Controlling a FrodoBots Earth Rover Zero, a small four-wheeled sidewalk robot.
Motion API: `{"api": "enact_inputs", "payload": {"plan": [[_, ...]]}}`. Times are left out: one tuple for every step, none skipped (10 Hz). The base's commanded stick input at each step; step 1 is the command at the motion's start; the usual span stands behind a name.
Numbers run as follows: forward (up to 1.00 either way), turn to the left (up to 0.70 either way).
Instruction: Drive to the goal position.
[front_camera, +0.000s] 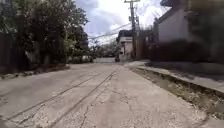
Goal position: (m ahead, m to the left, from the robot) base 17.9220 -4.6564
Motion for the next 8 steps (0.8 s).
{"api": "enact_inputs", "payload": {"plan": [[1.0,0.0],[1.0,0.0],[1.0,0.0],[1.0,0.0],[1.0,0.0],[1.0,0.0],[1.0,0.0],[1.0,0.0]]}}
